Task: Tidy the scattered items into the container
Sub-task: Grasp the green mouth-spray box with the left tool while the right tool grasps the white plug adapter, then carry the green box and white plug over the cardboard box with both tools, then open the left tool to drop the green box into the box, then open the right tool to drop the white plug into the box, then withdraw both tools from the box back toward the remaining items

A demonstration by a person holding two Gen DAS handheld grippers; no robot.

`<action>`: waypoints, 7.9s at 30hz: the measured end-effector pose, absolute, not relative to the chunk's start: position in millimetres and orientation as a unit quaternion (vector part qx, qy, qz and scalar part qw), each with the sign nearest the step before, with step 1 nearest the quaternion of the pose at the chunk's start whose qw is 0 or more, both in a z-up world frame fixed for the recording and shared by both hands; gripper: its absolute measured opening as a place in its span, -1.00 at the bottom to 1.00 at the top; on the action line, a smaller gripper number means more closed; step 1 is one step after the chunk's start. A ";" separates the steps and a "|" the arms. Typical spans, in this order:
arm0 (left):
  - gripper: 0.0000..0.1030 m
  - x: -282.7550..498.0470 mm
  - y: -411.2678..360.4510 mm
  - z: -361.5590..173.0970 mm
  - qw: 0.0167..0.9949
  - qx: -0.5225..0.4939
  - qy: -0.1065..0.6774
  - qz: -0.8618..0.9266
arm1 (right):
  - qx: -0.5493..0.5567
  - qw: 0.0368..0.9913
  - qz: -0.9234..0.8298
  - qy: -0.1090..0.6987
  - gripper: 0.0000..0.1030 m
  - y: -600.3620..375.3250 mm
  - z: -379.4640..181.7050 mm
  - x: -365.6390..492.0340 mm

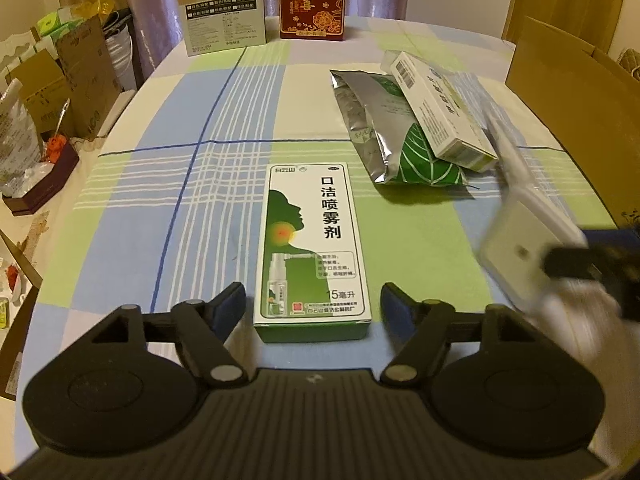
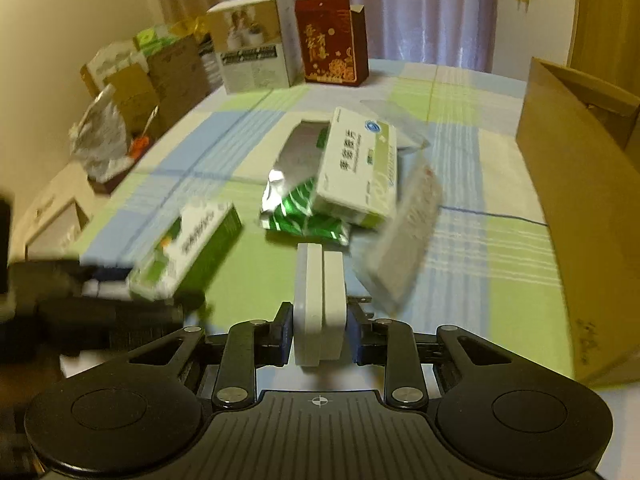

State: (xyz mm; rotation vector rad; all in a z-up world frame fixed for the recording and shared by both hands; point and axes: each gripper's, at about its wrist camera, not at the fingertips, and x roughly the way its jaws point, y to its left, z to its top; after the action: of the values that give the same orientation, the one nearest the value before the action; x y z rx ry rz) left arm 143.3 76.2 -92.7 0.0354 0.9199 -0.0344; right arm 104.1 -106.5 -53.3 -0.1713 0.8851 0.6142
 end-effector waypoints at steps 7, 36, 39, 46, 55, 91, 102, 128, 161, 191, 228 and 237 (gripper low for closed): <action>0.40 154.7 79.9 -93.8 0.897 -0.003 0.441 -0.004 | -0.140 0.855 0.315 0.389 -0.41 -110.0 -64.1 84.8; 0.40 168.2 77.7 -98.6 0.899 0.006 0.437 -0.008 | -0.134 0.863 0.331 0.357 0.64 -98.0 -70.1 108.8; 0.40 169.8 77.3 -98.6 0.900 0.008 0.435 -0.007 | -0.143 0.860 0.339 0.353 0.43 -92.2 -72.3 112.4; 0.31 173.1 74.1 -97.5 0.903 0.016 0.430 -0.007 | -0.152 0.858 0.342 0.352 -0.14 -87.3 -75.6 115.7; -0.01 164.9 70.2 -97.0 0.894 0.018 0.447 -0.015 | -0.146 0.860 0.333 0.357 -0.32 -100.8 -66.5 105.5; -0.01 103.5 -123.2 65.6 0.929 0.058 0.316 -0.183 | -0.057 0.950 0.180 0.248 -0.32 -317.9 83.4 93.7; -0.01 135.7 -197.2 79.2 0.924 0.079 0.297 -0.228 | -0.031 0.956 0.151 0.248 -0.32 -365.8 85.1 130.5; 0.44 180.2 -255.0 52.2 0.918 0.099 0.288 -0.252 | -0.008 0.953 0.130 0.273 -0.32 -399.0 57.3 167.0; 0.44 174.6 -223.5 53.6 0.920 0.082 0.305 -0.233 | -0.019 0.951 0.147 0.271 -0.32 -378.4 61.4 176.1; 0.44 170.8 -203.8 51.7 0.921 0.069 0.314 -0.219 | -0.013 0.948 0.156 0.278 -0.31 -379.7 58.3 177.1; 0.98 66.2 -7.6 44.9 0.937 0.042 0.342 -0.052 | -0.024 0.929 0.261 0.262 0.84 -245.2 89.6 74.9; 0.97 66.4 30.6 39.1 0.937 0.031 0.348 -0.032 | -0.047 0.914 0.284 0.287 0.84 -202.6 66.4 62.9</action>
State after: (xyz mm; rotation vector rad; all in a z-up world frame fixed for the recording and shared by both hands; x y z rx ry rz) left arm 66.4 30.6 39.1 0.0624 0.7105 -0.0645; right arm 62.9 -202.6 66.4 -0.0975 0.5906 0.5846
